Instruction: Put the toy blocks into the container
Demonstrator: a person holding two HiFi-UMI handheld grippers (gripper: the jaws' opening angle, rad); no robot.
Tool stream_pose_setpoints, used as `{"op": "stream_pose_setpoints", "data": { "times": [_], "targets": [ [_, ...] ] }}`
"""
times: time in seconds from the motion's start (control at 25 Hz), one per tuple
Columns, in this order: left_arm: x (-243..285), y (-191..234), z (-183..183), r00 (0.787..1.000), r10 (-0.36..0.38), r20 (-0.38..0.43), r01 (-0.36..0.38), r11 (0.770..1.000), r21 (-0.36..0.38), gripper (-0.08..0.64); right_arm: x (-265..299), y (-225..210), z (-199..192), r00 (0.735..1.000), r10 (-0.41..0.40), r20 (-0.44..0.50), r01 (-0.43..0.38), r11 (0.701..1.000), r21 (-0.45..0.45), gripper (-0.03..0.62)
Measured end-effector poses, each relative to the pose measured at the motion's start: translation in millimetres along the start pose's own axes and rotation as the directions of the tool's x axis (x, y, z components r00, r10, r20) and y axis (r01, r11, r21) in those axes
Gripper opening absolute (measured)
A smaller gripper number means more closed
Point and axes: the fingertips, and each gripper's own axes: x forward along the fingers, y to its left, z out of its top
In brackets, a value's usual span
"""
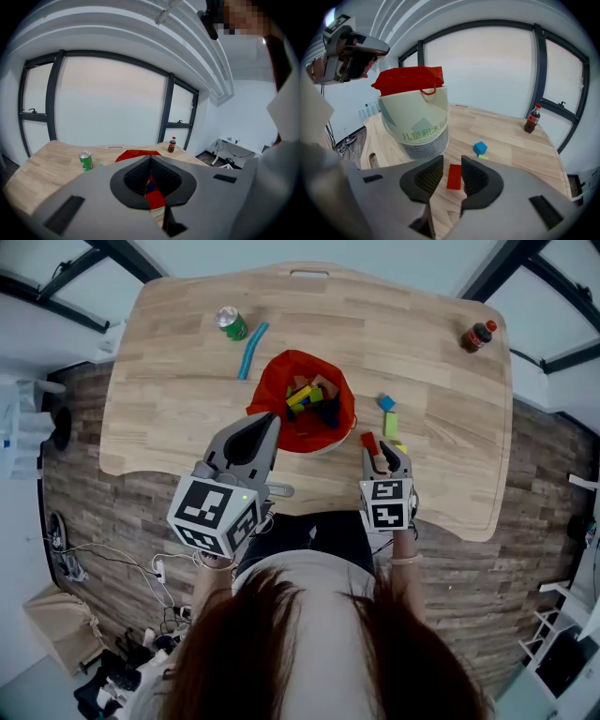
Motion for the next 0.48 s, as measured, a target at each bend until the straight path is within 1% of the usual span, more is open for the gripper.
{"op": "stream_pose_setpoints", "data": {
  "times": [0.24, 0.48],
  "targets": [
    [5, 0, -2, 1.000, -0.011, -0.013, 0.011, 1.000, -0.016, 0.009, 15, -1, -16, 0.998, 0.016, -0.055, -0.016, 1.000, 0.016, 0.121],
    [10, 0, -3, 1.000, -0.014, -0.025, 0.013, 1.000, -0.019, 0.009, 27, -2, -31, 0.994, 0.020, -0.103, -0.020, 1.000, 0.006, 0.133]
  ]
}}
